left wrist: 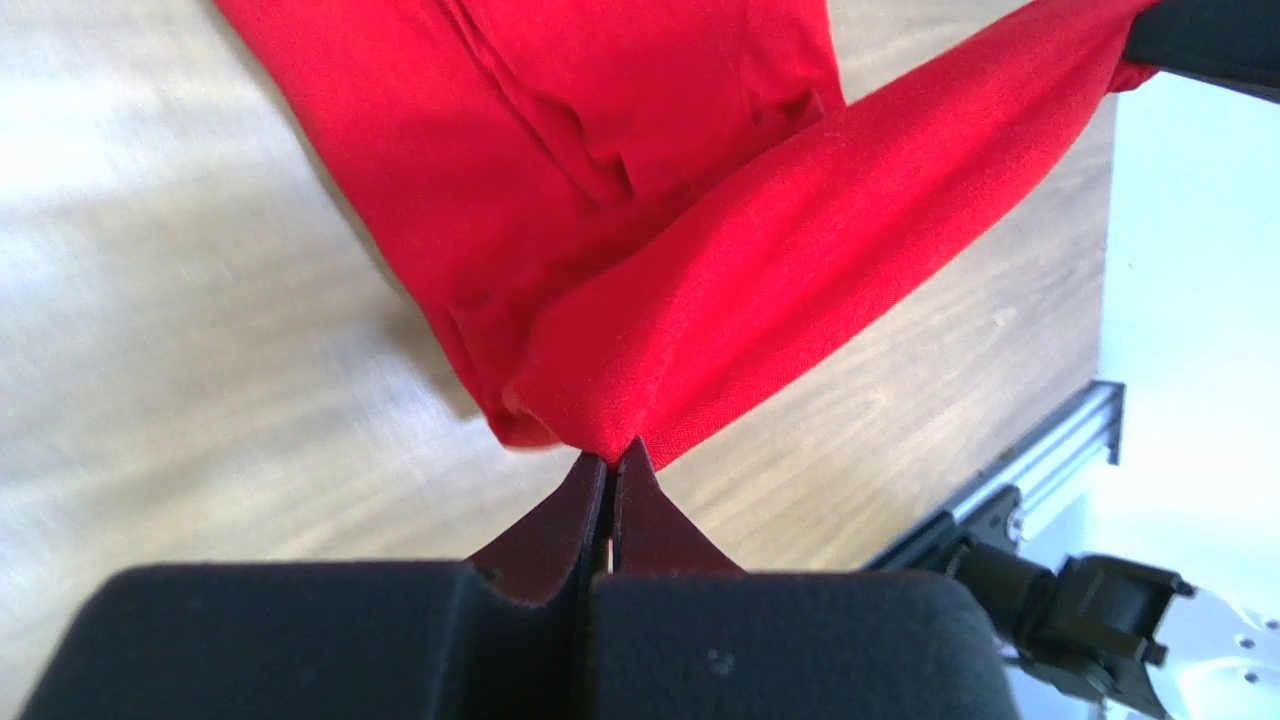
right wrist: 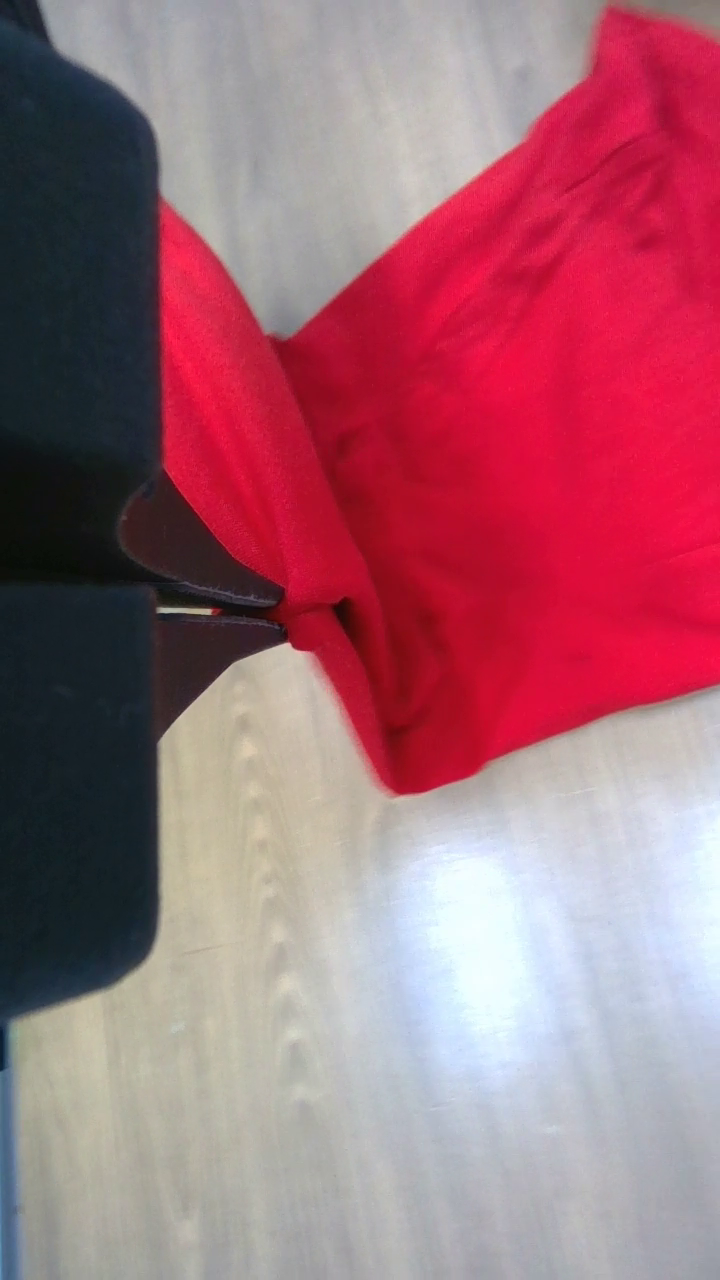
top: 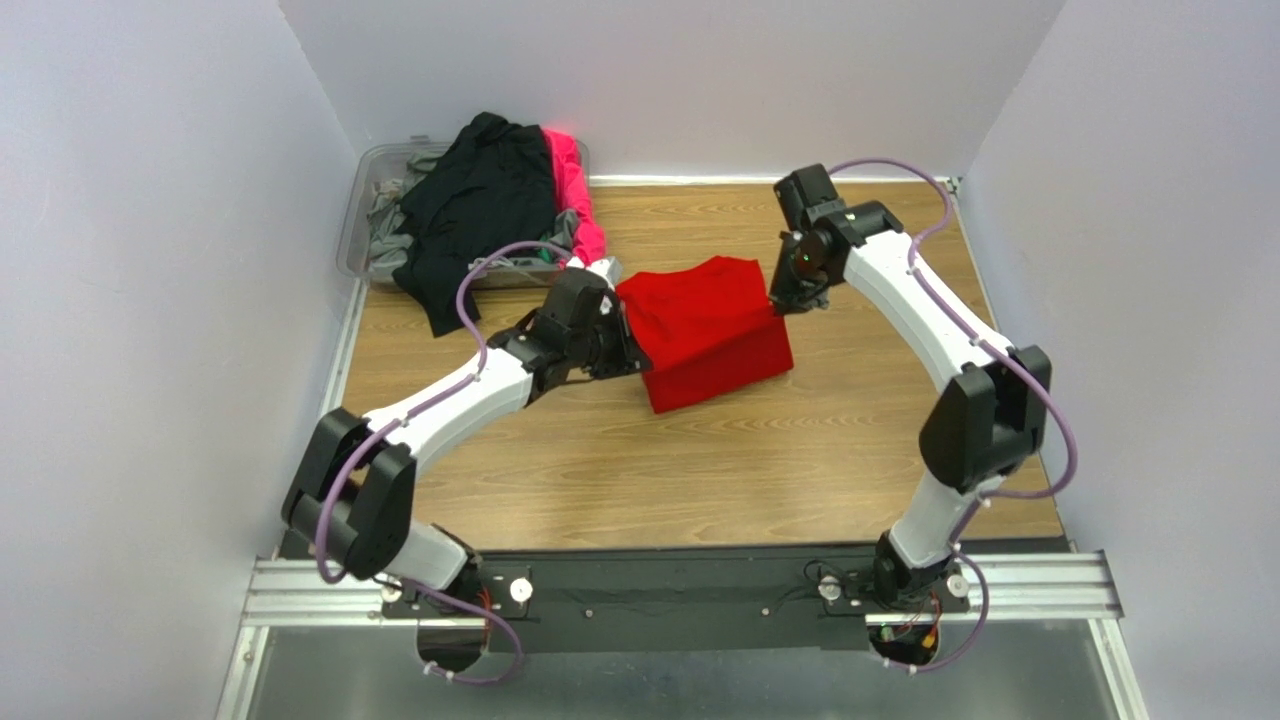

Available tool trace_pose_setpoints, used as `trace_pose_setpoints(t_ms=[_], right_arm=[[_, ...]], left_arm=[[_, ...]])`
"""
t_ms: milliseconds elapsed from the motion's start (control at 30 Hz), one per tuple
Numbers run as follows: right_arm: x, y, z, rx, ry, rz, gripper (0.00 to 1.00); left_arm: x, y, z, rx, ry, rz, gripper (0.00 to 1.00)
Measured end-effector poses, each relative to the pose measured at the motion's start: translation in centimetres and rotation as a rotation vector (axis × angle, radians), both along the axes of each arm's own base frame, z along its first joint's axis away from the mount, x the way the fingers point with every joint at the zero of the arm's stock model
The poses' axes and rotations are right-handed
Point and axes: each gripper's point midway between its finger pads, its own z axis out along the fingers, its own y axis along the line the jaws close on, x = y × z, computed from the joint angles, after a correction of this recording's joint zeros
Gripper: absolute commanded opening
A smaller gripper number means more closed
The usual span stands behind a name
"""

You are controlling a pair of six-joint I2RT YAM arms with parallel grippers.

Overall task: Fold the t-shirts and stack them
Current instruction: Fold the tshirt

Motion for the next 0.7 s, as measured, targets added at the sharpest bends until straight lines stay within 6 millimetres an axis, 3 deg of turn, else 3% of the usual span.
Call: trace_pose_setpoints(t_ms=[500,700], right_arm=[[9.5,1.6,-0.6,-0.077,-0.09,0.0,0.01],[13.5,2.4,-2.2,-0.084,-0.117,-0.003,0.01]], left_arm=[[10.3,1.6,0.3,0.018,-0.073,-0.001,0.0],[12.8,2.3,-0.7,0.025,-0.069,0.003,0.0]])
